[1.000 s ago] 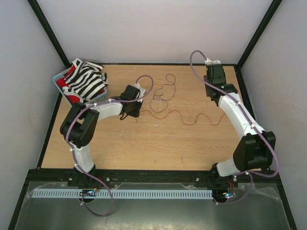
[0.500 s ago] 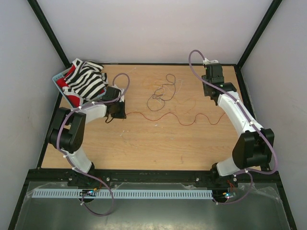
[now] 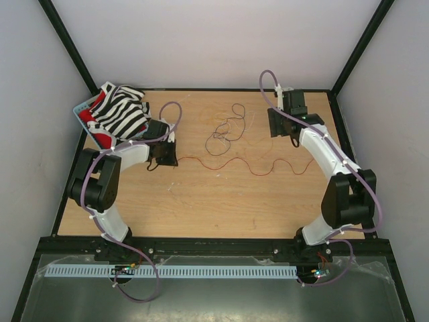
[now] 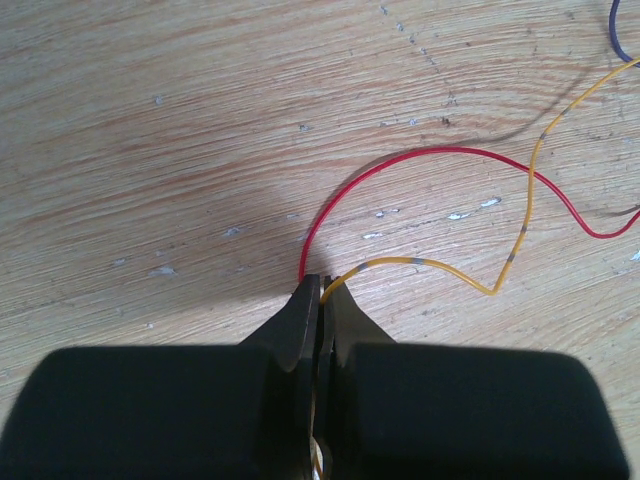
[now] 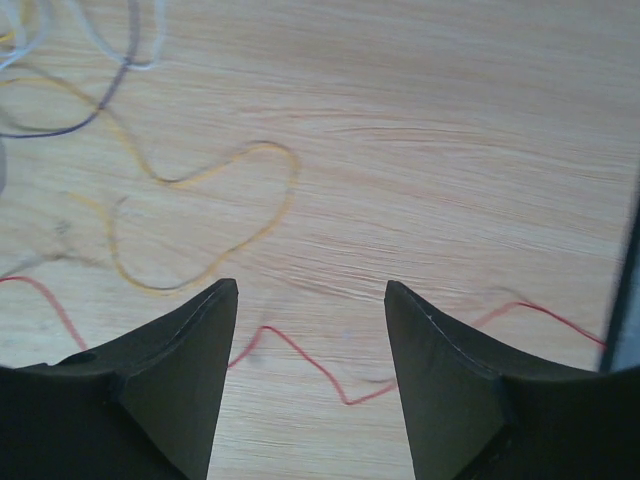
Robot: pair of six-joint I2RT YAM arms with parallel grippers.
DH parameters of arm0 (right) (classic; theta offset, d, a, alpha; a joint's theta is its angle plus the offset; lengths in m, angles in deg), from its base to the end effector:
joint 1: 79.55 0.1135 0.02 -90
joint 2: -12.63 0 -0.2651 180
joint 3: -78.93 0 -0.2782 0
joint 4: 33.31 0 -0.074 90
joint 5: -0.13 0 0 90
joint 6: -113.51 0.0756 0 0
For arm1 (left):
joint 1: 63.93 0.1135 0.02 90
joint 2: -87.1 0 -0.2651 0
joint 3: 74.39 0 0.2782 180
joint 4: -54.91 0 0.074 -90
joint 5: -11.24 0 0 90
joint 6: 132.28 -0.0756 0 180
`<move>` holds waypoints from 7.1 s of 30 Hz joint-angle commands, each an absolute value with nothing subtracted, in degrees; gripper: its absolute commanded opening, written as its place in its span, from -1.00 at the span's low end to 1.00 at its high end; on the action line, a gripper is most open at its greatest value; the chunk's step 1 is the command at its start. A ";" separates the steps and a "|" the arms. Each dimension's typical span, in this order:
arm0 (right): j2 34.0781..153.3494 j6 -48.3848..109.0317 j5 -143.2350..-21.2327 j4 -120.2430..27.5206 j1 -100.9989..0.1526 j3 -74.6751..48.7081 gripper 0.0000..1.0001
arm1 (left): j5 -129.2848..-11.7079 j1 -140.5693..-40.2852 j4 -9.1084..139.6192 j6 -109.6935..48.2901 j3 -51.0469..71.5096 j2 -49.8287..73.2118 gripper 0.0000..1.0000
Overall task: Zip-tie the wires
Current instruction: Straighten the cable at the center of the board, then untie the cable at the center of the board.
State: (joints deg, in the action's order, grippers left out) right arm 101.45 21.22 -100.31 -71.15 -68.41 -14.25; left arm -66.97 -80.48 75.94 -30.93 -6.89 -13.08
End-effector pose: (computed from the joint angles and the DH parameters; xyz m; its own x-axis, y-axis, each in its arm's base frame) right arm 0.4015 0.0651 0.2738 -0.6259 -0.1633 -0.7626 -0.0786 0.9861 -0.1467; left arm 0.3681 -0.1255 0.1049 -0.8352 0.0472 -0.5479 0.2350 0.9314 -0.2780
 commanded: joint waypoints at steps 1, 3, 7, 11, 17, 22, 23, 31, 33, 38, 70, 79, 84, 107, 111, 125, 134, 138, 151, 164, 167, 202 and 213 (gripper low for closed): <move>105.01 26.12 -87.33 -67.80 -65.97 -15.51 0.43 | -66.55 -81.41 82.19 -31.57 -8.50 -16.27 -1.00; 106.70 27.18 -85.44 -64.94 -63.42 -16.61 0.45 | -66.62 -81.55 82.12 -31.67 -8.57 -16.27 -1.00; 111.30 28.10 -86.07 -61.27 -58.21 -16.92 0.48 | -66.70 -81.68 81.89 -31.65 -8.83 -16.41 -1.00; 115.47 28.43 -89.85 -58.60 -54.36 -16.60 0.47 | -66.77 -81.69 81.86 -31.82 -9.02 -16.10 -1.00; 119.18 28.11 -95.35 -57.50 -52.48 -15.84 0.43 | -66.63 -81.71 81.68 -32.00 -9.20 -15.83 -1.00; 120.65 27.48 -97.54 -56.03 -52.41 -16.55 0.41 | -66.53 -81.68 81.41 -32.01 -9.21 -16.05 -1.00; 120.91 27.47 -97.59 -55.52 -52.39 -16.88 0.40 | -66.41 -81.68 81.40 -32.00 -9.27 -16.02 -1.00; 122.47 29.48 -96.75 -51.82 -52.39 -18.39 0.23 | -66.80 -81.53 81.60 -32.13 -9.52 -15.96 -1.00; 122.66 29.82 -96.87 -51.26 -52.39 -18.73 0.18 | -66.87 -81.21 81.81 -32.17 -9.53 -15.95 -1.00; 123.25 29.93 -98.49 -50.52 -52.40 -19.37 -0.02 | -66.70 -80.80 81.86 -32.16 -9.81 -15.46 -1.00; 98.85 26.02 -112.04 -57.30 -74.24 -28.38 -1.00 | -66.37 -79.93 82.36 -30.80 -9.90 -16.51 -1.00; 103.97 25.71 -125.49 -58.60 -85.19 -27.97 -1.00 | -65.86 -79.92 82.68 -31.03 -9.48 -16.92 -1.00; 108.00 26.50 -130.44 -58.58 -88.47 -27.15 -1.00 | -65.86 -79.85 82.94 -31.12 -9.47 -16.75 -1.00; 119.22 24.18 -134.70 -50.65 -98.78 -23.70 -1.00 | -64.90 -79.27 83.68 -30.57 -8.56 -18.82 -1.00; 120.59 24.47 -132.70 -50.64 -99.35 -22.44 -1.00 | -64.60 -79.09 84.30 -30.52 -7.92 -19.46 -1.00; 122.28 27.50 -124.91 -50.92 -99.33 -26.53 -0.87 | -63.94 -79.75 85.05 -31.49 -7.09 -20.17 -1.00; 121.13 27.65 -123.00 -50.59 -99.46 -27.02 -0.56 | -64.12 -80.02 85.11 -31.65 -7.07 -20.17 -1.00; 118.96 27.44 -121.54 -51.13 -99.42 -26.45 -0.38 | -64.72 -80.06 85.26 -31.56 -7.01 -20.02 -1.00; 111.23 31.88 -100.12 -51.50 -99.28 -26.29 0.01 | -65.32 -80.01 86.04 -31.56 -5.22 -19.15 -0.65; 106.46 33.95 -86.71 -49.50 -98.47 -27.45 0.35 | -67.23 -79.88 87.24 -31.64 -4.81 -16.72 -0.02; 105.38 34.06 -85.75 -49.28 -96.59 -27.70 0.40 | -67.80 -79.42 87.60 -31.68 -5.05 -15.08 0.04; 132.85 51.45 -71.57 -31.89 -72.54 -8.50 0.68 | -48.52 -70.07 70.76 -25.85 -8.97 28.88 0.98; 139.78 50.89 -71.24 -35.81 -71.35 5.67 -0.68 | -46.16 -69.14 70.73 -26.44 -9.38 30.23 0.98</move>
State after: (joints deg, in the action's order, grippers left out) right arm 140.73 51.06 -72.33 -34.89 -71.82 1.25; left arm -48.85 -69.71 72.64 -26.18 -9.62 28.82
